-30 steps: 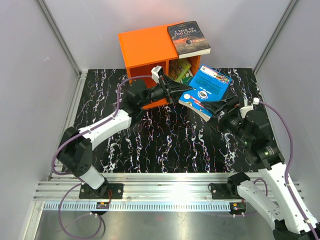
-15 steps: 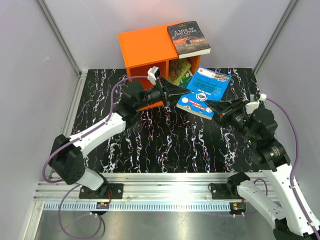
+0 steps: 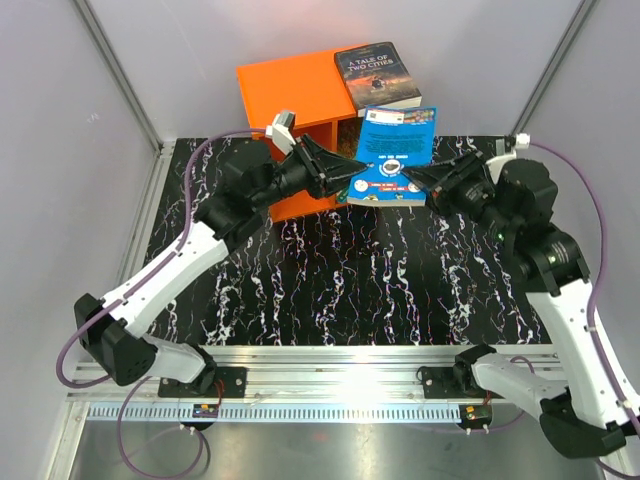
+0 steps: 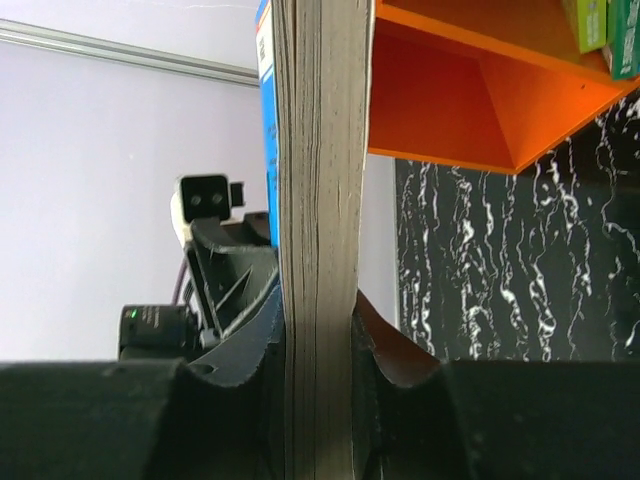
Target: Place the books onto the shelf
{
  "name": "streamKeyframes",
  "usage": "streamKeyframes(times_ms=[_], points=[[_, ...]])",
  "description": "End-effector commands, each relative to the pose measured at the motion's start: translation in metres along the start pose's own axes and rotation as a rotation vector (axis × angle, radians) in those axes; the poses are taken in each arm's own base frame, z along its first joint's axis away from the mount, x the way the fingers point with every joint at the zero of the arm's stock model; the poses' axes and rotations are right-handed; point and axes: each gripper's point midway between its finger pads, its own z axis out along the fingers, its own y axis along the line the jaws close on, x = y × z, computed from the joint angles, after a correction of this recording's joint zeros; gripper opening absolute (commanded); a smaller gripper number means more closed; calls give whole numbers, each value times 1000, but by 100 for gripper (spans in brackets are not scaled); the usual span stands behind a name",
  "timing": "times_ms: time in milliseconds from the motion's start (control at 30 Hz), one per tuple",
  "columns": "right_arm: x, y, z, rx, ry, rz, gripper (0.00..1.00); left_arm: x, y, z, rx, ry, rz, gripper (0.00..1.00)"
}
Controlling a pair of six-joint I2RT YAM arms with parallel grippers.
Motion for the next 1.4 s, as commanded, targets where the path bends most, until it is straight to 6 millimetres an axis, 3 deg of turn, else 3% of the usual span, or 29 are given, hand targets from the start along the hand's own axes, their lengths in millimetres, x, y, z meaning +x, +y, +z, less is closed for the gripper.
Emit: streamKeyframes(times_ms=[0,300,467,600,867,1000,1033,1167,1200,1267,1300,1367], points=[[-48,26,16,-15,-198,-119,14,33,-34,-22,54,99,134,0],[-50,44,57,-46,-144,-146,21,36,-52,-14,63,112,172,0],[-43,42,67,-44,-101,-140,43,27,-49,-15,21,51,175,0],[-37,38,61,-45,-82,-111,52,17,-49,-16,-24,0,203,0],[-35,7,49,66,-100,-78,35,6,-41,-17,-76,-65,195,0],[-33,-2,43,112,-95,-78,17,1,-42,-18,-89,-87,204,0],[-34,-3,41,110,-102,-85,0,1,-42,-17,-88,-85,204,0],[-42,17,38,41,-133,-147,0,7,-47,-14,-63,-45,229,0],[-47,30,39,17,-143,-167,0,5,-59,-18,-51,-45,270,0],[-56,46,42,-9,-163,-225,0,4,-46,-23,-135,-30,330,12],[-64,64,47,-45,-174,-260,0,2,-51,-29,-143,-42,355,29],[-75,85,52,-112,-174,-290,0,-4,-48,-46,-190,-83,389,46]])
